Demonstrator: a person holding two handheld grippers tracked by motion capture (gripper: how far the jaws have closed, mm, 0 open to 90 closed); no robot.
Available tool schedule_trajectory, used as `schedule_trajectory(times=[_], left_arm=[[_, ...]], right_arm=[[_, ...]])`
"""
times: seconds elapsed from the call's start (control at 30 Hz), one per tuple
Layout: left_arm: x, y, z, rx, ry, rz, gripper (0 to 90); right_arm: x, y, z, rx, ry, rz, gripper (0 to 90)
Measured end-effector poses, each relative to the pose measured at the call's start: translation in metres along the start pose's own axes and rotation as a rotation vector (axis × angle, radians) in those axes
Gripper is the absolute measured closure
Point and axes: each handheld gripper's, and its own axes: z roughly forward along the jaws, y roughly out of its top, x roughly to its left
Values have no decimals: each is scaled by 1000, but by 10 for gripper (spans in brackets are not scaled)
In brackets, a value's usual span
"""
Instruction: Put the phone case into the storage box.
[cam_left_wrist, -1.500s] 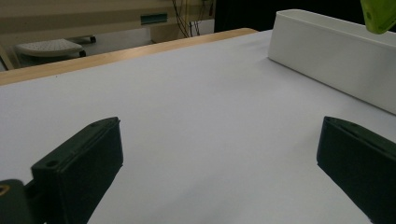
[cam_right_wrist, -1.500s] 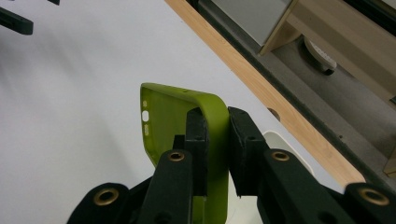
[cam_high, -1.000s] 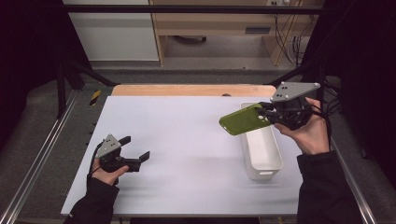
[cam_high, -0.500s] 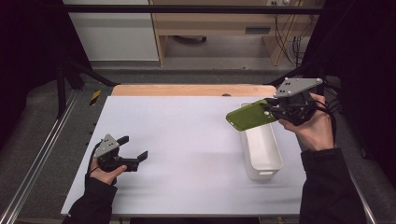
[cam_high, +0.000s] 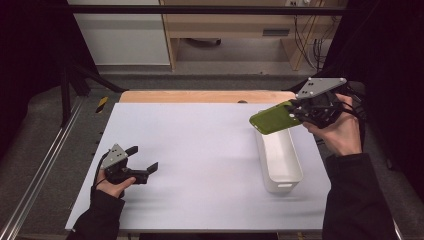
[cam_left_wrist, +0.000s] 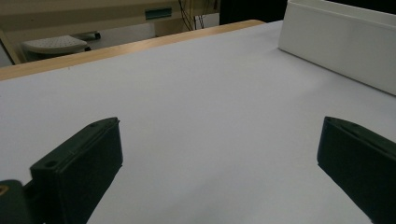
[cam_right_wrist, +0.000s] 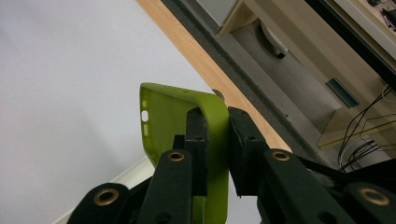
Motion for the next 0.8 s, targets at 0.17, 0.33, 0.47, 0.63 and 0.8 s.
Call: schedule_trajectory(times=[0.17,0.33,0.47,0.63,0.8], left_arm=[[0,-1,0,3,-2,3,0],[1,-1,0,3,-3,3,0],[2,-1,0,4,-4,3,0],[2,-2,0,2,-3,8,0],[3,-3,1,2,-2,11,0]], right_arm=[[-3,1,4,21,-15,-23,795],[-5,1,8,41,-30,-47,796],[-7,1,10,54,-36,-57,795],[-10,1,14,66,-44,-71,795],[-14,1,17,81,-54,-79,795]])
